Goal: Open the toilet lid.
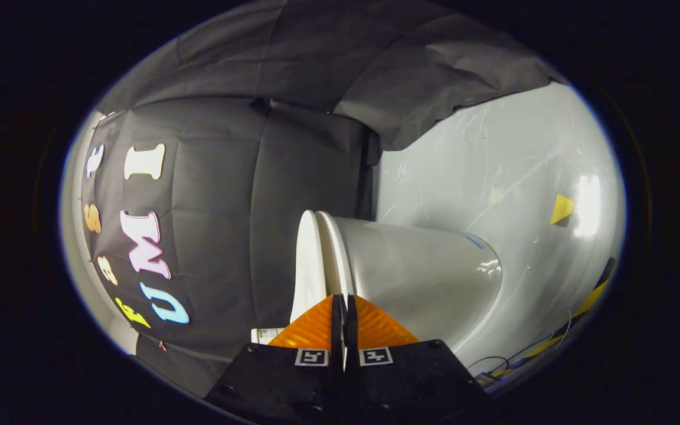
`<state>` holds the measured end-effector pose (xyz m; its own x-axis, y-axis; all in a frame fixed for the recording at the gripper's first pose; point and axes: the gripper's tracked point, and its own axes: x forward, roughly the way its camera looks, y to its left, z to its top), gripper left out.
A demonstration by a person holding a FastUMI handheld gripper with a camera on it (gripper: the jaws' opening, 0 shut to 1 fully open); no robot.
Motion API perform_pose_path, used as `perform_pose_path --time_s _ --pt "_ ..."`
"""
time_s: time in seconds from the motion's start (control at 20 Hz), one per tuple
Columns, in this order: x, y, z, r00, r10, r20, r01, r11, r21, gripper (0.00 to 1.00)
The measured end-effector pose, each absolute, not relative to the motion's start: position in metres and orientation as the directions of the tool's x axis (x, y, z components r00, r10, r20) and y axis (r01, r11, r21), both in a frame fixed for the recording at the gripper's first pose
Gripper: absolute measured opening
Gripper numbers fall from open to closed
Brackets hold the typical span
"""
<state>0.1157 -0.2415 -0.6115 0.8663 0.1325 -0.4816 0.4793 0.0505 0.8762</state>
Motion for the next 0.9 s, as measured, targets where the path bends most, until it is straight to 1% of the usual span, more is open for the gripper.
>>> perform_pose_path --time_s 0.1,0.2,0.35,0.5,0.7,0.9 --pt "0.117 -0.244 -0.606 0.874 0.131 -0.467 0.469 0.015 0.883 0.05" --pt "0.118 -0.24 -0.598 0.877 0.135 -0.46 0.461 0.029 0.887 0.05" --pt "0.122 -0.236 -0.571 0.881 0.147 -0.449 0.435 0.118 0.893 0.05" --pt "0.127 -0.235 -0.545 0.868 0.12 -0.481 0.451 0.212 0.867 0.05" --pt "0.134 -0.219 -0.486 0.881 0.076 -0.468 0.421 0.33 0.845 0.05" --pt "0.145 -0.194 -0.429 0.883 0.069 -0.465 0.382 0.469 0.796 0.05"
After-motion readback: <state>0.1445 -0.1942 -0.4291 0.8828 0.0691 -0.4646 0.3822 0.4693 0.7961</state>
